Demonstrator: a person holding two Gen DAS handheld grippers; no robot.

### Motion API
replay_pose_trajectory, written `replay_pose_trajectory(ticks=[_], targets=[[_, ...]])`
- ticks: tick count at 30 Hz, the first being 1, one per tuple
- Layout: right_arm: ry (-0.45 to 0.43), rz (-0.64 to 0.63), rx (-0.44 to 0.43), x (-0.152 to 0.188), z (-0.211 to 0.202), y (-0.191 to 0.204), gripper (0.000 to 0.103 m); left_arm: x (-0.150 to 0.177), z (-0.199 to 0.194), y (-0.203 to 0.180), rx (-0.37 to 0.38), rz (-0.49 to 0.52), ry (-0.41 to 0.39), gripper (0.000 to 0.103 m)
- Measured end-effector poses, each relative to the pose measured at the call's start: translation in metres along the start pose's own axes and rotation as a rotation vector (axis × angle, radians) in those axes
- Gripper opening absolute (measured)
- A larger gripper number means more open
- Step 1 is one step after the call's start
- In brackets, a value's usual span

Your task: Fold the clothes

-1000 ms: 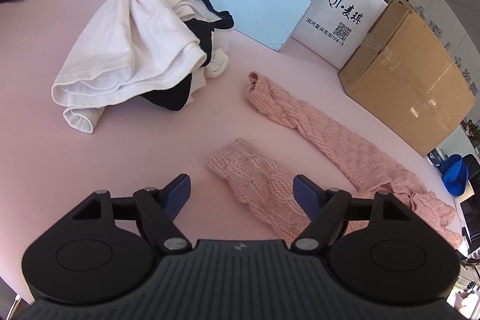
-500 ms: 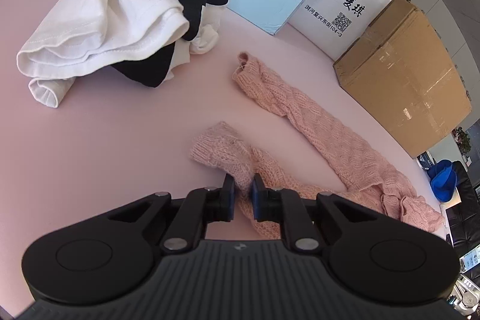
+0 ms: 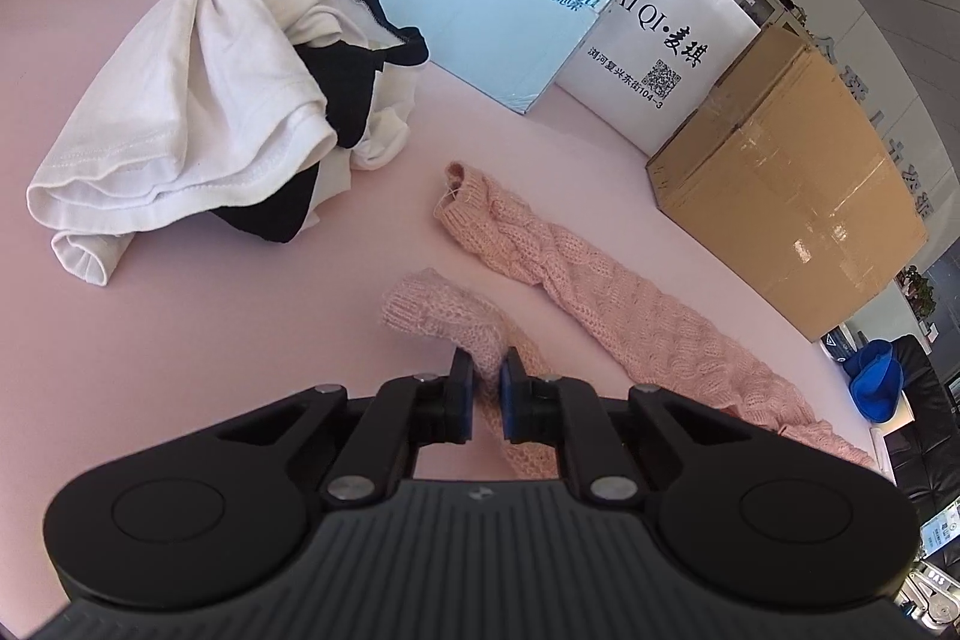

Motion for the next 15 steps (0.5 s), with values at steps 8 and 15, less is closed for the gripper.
replay_pose_trajectory(ticks=[8,15], targets=[[-0.014,-0.03,0.007,-0.008,0.003,0.01,0.003,-0.013,0.008,-0.005,0.0,-0.012,0.005,0.008],[-0.037,-0.049,-0.014,-0.035,0.015,0.028,0.003,-0.039,0.017,-0.018,0.023,-0.01,-0.017,0.008]])
Point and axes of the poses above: each gripper's, at about its wrist camera, not at the fingertips, and z roughly the way its jaws point, y to its left, x to its underside, the point moved 8 cm from there along z, roughly the way its jaws point, and after that the axes turned 7 degrees about -y, right-handed, at the moved point
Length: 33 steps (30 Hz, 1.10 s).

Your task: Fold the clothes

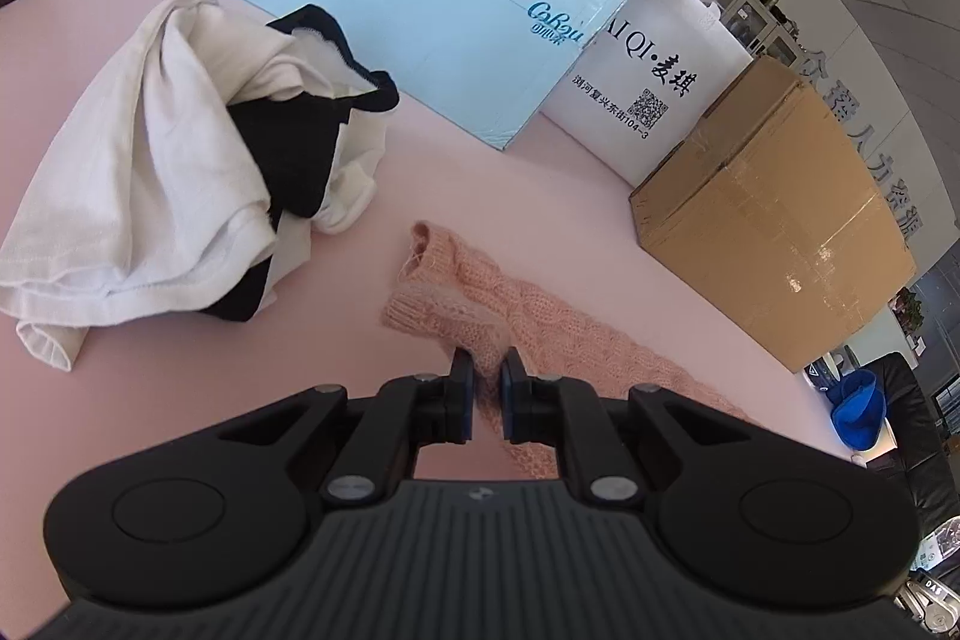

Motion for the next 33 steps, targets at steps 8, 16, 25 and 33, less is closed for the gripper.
replay_pose_trajectory(ticks=[8,16,25,33], targets=[[0.02,0.0,0.036,-0.024,0.047,0.006,0.002,-0.031,0.038,-0.023,-0.038,0.023,-0.018,0.008],[0.035,0.03,0.101,-0.04,0.094,-0.006,0.002,-0.043,0.075,-0.02,-0.124,0.011,0.016,0.008],[0.075,0.001,0.147,-0.043,0.141,-0.019,0.002,-0.041,0.095,-0.003,-0.194,-0.005,0.105,0.01],[0.073,-0.067,0.172,-0.032,0.153,-0.031,0.002,-0.046,0.102,-0.005,-0.256,0.046,0.095,0.064]])
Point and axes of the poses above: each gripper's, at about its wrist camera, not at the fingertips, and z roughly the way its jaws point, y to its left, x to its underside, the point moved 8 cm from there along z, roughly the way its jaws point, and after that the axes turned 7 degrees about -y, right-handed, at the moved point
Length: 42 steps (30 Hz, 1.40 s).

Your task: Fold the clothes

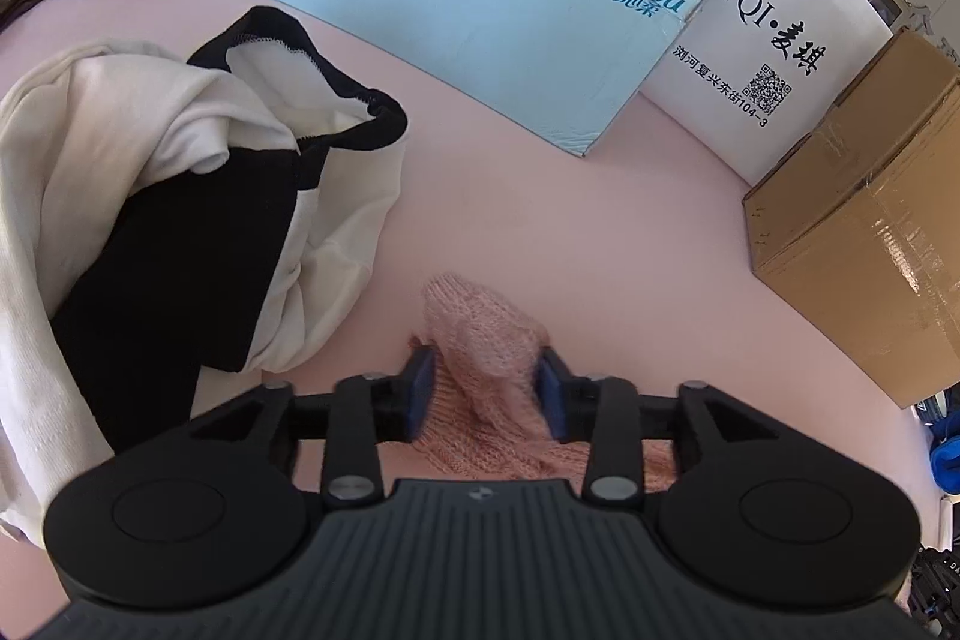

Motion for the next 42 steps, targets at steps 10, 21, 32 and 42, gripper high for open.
replay_pose_trajectory(ticks=[10,21,32,42], targets=[[-0.194,0.029,-0.19,-0.012,-0.052,0.006,0.055,-0.011,-0.042,0.004,0.013,0.181,-0.173,0.076],[-0.127,-0.222,-0.277,0.022,-0.055,0.049,0.064,0.047,-0.043,-0.035,0.004,0.736,-0.329,0.08],[-0.099,-0.284,-0.388,0.038,-0.062,0.068,0.075,0.058,-0.015,-0.049,0.126,0.7,-0.304,0.035],[-0.09,-0.342,-0.401,0.042,-0.065,0.077,0.076,0.059,0.007,-0.056,0.131,0.642,-0.233,0.0]])
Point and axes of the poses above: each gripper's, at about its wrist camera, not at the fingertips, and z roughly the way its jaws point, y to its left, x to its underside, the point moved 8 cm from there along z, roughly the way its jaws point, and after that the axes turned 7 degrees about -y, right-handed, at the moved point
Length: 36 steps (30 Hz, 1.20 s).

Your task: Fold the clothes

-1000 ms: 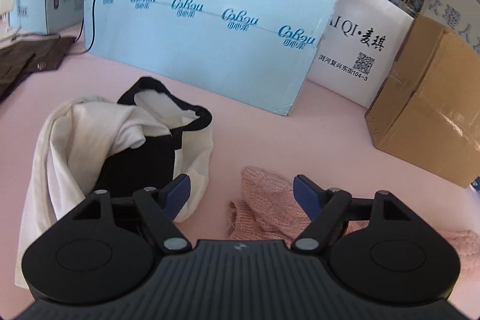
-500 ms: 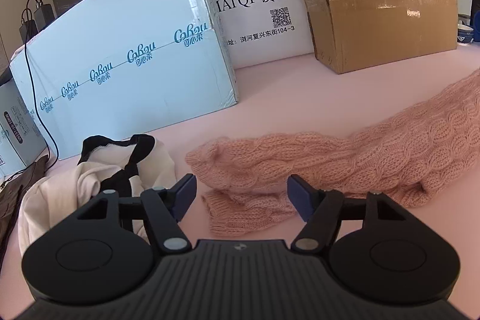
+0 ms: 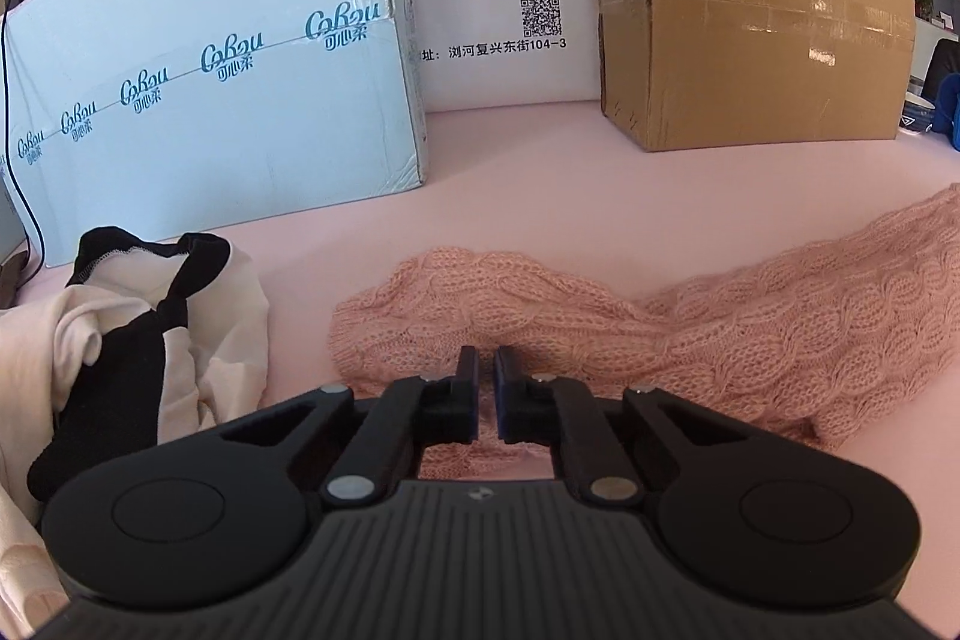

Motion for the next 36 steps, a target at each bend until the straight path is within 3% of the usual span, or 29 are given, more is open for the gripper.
replay_pose_trajectory(ticks=[5,6,9,13,16,19,21,28,33,36], targets=[[0.009,-0.039,-0.007,0.002,0.001,0.006,0.078,-0.005,-0.007,0.002,-0.046,0.023,-0.045,0.001],[0.012,-0.046,-0.008,0.003,0.001,0.007,0.078,-0.007,-0.008,0.003,-0.054,0.032,-0.057,0.005],[0.02,-0.064,-0.016,0.005,-0.001,0.01,0.078,-0.009,-0.007,0.006,-0.072,0.042,-0.069,0.044],[0.027,-0.094,-0.041,0.008,-0.001,0.018,0.08,-0.005,0.007,0.011,-0.053,0.006,-0.018,0.051],[0.025,-0.127,-0.063,0.009,-0.002,0.025,0.082,-0.004,0.014,0.013,-0.046,-0.021,0.002,0.046],[0.026,-0.155,-0.07,0.01,-0.002,0.029,0.082,-0.005,0.017,0.016,-0.044,-0.055,0.015,0.022],[0.033,-0.161,-0.068,0.011,-0.001,0.029,0.082,-0.006,0.017,0.019,-0.051,-0.074,0.014,0.013],[0.045,-0.175,-0.06,0.013,0.001,0.029,0.082,-0.019,0.005,0.022,-0.05,-0.122,-0.036,0.007],[0.043,-0.181,-0.059,0.014,0.0,0.028,0.083,-0.036,-0.022,0.011,-0.073,-0.088,-0.075,0.007],[0.048,-0.188,-0.061,0.015,0.0,0.029,0.083,-0.038,-0.038,0.008,-0.079,-0.092,-0.058,0.007]])
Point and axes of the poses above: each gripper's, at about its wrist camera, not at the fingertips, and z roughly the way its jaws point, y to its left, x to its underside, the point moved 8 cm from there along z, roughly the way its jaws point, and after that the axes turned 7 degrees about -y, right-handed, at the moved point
